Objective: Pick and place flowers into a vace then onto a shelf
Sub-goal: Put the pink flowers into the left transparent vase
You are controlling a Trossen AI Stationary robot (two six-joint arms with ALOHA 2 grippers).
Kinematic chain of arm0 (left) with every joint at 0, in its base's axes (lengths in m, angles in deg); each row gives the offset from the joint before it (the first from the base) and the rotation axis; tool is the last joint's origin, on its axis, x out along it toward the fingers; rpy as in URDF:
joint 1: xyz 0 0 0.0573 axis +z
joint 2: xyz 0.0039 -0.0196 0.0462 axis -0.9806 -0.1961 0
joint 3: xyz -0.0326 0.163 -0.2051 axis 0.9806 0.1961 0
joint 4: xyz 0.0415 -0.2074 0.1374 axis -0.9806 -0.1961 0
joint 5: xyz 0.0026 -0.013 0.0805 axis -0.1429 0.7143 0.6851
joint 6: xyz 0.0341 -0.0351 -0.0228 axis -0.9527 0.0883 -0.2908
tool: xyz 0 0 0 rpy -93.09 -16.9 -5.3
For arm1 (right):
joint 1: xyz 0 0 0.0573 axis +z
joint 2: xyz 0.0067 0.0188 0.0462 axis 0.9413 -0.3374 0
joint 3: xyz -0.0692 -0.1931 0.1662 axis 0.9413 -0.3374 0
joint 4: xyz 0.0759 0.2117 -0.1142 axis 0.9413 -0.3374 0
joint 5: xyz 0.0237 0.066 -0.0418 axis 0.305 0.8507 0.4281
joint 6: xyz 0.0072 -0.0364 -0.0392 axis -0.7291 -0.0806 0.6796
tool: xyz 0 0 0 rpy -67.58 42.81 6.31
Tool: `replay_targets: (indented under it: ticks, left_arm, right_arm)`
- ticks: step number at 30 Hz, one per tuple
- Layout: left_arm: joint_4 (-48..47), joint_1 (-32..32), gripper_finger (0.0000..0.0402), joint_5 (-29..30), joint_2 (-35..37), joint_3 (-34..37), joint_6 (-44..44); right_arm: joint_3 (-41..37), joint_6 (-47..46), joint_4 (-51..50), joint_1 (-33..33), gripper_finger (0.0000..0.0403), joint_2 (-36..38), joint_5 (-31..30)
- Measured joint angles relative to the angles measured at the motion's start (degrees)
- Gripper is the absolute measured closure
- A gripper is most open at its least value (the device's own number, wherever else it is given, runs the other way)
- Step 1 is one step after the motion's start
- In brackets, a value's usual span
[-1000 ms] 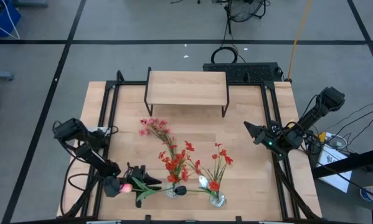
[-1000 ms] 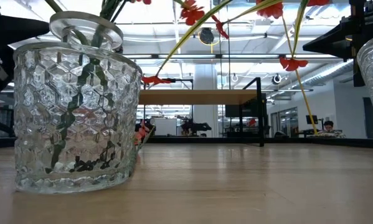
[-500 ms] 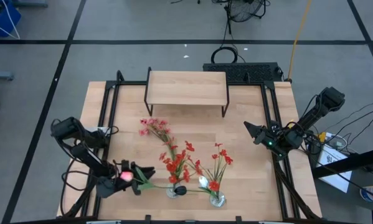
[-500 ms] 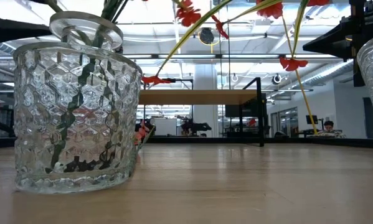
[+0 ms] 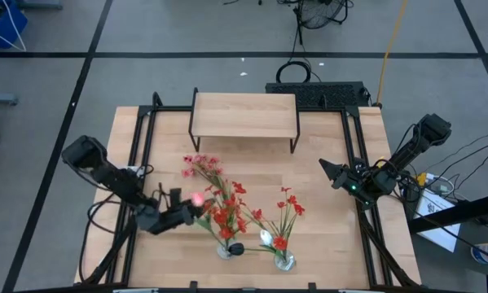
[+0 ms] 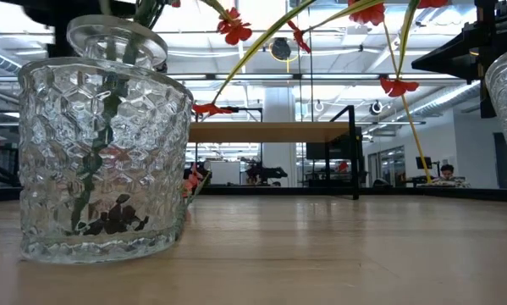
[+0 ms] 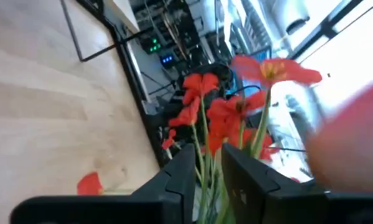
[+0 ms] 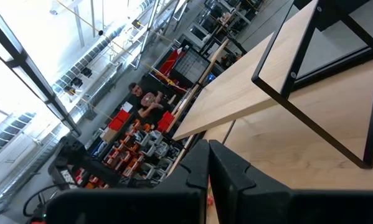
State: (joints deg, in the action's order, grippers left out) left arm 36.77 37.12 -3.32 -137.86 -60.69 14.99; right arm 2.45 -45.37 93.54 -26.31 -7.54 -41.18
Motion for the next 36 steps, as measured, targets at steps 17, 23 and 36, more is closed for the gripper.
replay_targets:
  ticks: [17,23,36]
  left_arm:
    - [-57.85,14.96,0.0385,-40.66,12.09,0.02,43.76]
    - [-52.45,24.28,0.0323,-47.54,11.15,-0.72,43.60]
    - [-69.97,33.57,0.0178,-69.23,0.67,-15.23,41.91]
  right_arm:
    - [0.01,0.00,0.02,0.01,0.0399,-0.02,0.00]
    - [0.00,-0.02,0.02,0.02,0.0399,-0.02,0.02]
    - [0.01,-0.01,0.02,0.00,0.0399,-0.02,0.00]
